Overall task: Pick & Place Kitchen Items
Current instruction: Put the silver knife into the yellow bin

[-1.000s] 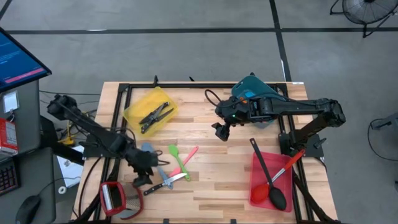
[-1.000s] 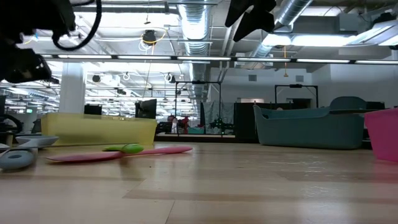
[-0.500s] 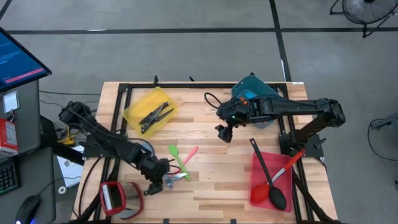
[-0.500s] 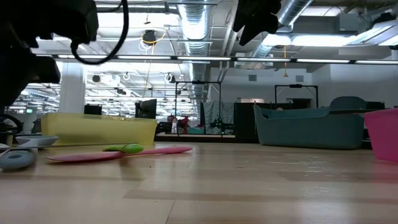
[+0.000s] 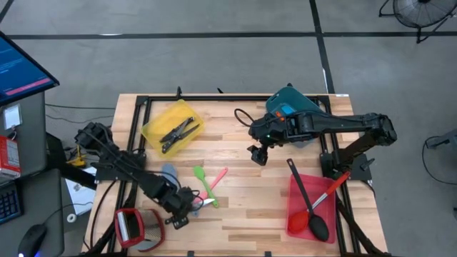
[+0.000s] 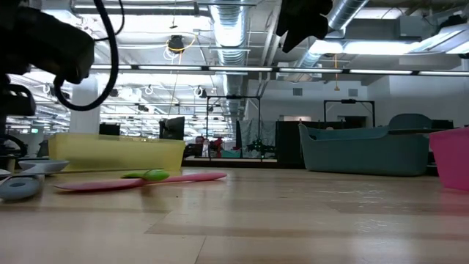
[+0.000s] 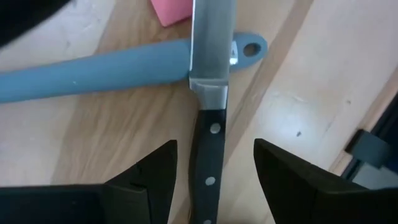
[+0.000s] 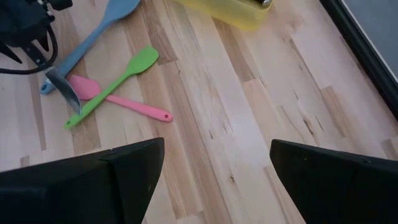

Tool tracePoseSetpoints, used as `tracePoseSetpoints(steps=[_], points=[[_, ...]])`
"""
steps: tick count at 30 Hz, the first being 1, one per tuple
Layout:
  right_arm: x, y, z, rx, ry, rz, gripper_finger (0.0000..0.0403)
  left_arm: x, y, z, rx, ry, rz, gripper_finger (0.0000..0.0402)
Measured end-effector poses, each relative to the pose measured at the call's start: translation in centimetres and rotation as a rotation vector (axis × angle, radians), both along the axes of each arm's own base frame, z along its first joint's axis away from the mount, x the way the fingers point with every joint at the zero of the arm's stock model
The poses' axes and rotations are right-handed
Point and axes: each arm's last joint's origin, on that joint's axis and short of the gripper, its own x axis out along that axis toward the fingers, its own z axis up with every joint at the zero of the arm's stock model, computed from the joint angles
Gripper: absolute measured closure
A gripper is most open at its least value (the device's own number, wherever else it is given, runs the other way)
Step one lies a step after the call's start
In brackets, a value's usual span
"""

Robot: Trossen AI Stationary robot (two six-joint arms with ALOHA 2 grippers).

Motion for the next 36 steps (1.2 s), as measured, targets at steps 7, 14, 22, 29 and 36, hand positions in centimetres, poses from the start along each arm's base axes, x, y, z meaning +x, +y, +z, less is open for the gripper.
tracePoseSetpoints(steps=[7,14,22,29,36], points=[[0.0,0.0,0.0,0.000,0.000,0.000,0.0112,-0.1,-0.6,0.1,0.018,-0.041,0.044,0.0211],[0.0,0.0,0.0,0.000,0.000,0.001,0.0112,-0.1,-0.6,-0.3,0.074,-0.061,0.057,0.0211],[-0.1,0.0,0.0,0.000,0.007,0.001,0.0112,0.5,-1.1,-2.5,0.088,-0.007,0.048,0.0211],[-0.1,0.0,0.0,0.000,0.008,0.001,0.0112,0.5,-1.0,-3.4,0.119,0.039,0.047,0.0249],[-0.1,0.0,0.0,0.000,0.008,0.001,0.0112,0.4,-0.9,-3.3,0.124,0.039,0.063,0.0365]])
